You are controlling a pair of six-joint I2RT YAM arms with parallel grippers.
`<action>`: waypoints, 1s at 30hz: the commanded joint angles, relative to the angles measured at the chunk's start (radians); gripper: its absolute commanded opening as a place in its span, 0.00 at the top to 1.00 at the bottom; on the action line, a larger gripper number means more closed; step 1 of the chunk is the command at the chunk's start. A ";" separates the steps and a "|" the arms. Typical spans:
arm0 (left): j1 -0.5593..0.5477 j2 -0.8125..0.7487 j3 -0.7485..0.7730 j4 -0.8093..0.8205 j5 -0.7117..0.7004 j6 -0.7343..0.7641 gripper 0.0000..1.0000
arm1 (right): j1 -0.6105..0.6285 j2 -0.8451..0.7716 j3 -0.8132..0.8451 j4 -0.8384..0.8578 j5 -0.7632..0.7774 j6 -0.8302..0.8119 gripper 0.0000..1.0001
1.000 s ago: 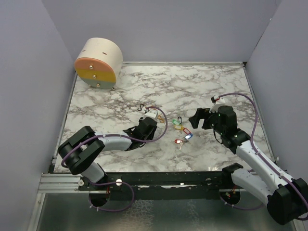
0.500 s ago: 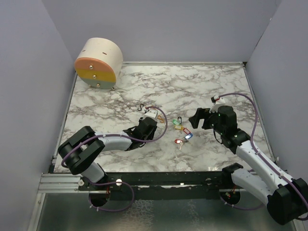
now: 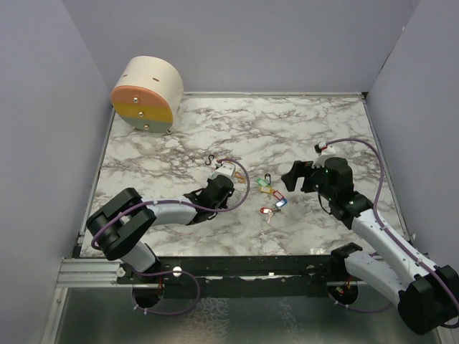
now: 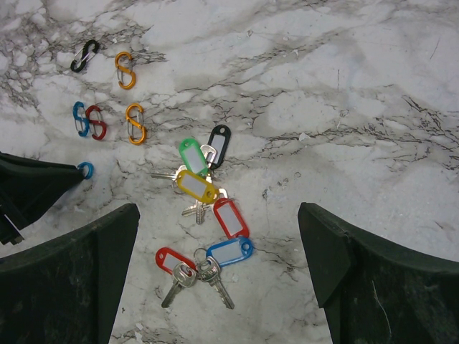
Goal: Put the keys on the keyring
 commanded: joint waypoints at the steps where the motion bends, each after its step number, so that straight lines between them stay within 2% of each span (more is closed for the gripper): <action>1: -0.003 0.002 -0.027 -0.057 -0.003 -0.005 1.00 | 0.000 -0.001 0.000 0.025 -0.016 -0.002 0.06; 8: -0.004 -0.001 -0.006 -0.063 -0.003 -0.004 1.00 | 0.000 0.012 0.000 0.029 -0.026 -0.004 0.06; 16: -0.006 -0.065 0.066 -0.096 -0.008 0.001 1.00 | 0.001 0.149 0.051 0.001 -0.060 -0.010 0.13; 30: -0.012 -0.119 0.085 -0.115 -0.011 -0.002 1.00 | 0.046 0.340 0.129 -0.033 -0.056 -0.005 0.45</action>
